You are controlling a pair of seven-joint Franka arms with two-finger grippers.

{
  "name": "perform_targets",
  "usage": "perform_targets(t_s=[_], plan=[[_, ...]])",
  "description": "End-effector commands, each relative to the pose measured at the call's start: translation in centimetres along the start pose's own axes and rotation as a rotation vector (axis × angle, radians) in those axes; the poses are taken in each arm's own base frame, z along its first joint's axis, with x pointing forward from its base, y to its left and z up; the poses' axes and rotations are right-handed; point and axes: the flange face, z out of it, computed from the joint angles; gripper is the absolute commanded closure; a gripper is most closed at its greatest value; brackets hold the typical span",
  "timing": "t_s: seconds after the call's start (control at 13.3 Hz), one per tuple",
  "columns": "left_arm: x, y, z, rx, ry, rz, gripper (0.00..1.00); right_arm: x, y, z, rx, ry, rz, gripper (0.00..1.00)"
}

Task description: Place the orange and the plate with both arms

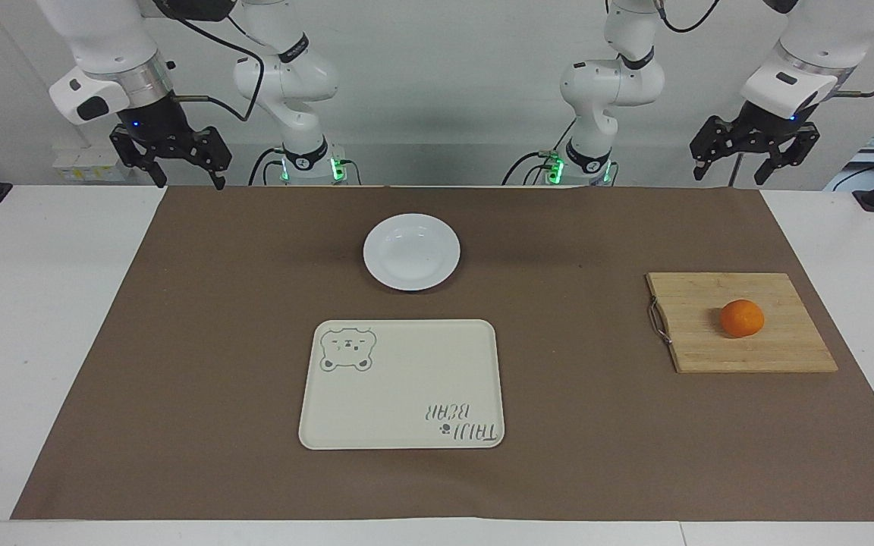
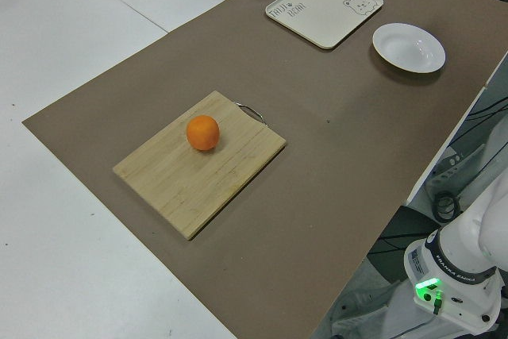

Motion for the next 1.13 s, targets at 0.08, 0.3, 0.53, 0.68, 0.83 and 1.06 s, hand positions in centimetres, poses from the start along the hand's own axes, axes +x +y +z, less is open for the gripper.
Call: perform_targets(t_s=[0.08,0.3,0.53,0.68,0.83,1.06], plan=[[-0.1,0.0,-0.7,0.01,0.013,0.002,0.0,-1.2,0.9,-2.7,-0.033,-0.026,0.0,0.0],[0.0,0.6,-0.6,0.011,0.015,0.008,0.0,-1.1,0.6,-3.1,-0.004,-0.007,0.002,0.0],[-0.1,0.3,-0.6,0.01,0.011,0.002,0.0,-1.4,1.5,-2.9,0.023,-0.008,0.017,0.0],[-0.2,0.1,-0.6,0.01,0.008,-0.003,0.0,-1.6,1.5,-2.6,0.025,-0.018,0.022,0.0],[-0.2,-0.1,-0.6,0.01,0.01,-0.006,0.0,-1.7,1.6,-2.8,0.024,-0.013,0.016,0.0],[-0.2,0.0,-0.6,0.01,0.01,-0.004,0.0,-1.7,1.6,-2.6,0.024,-0.018,0.014,0.0]])
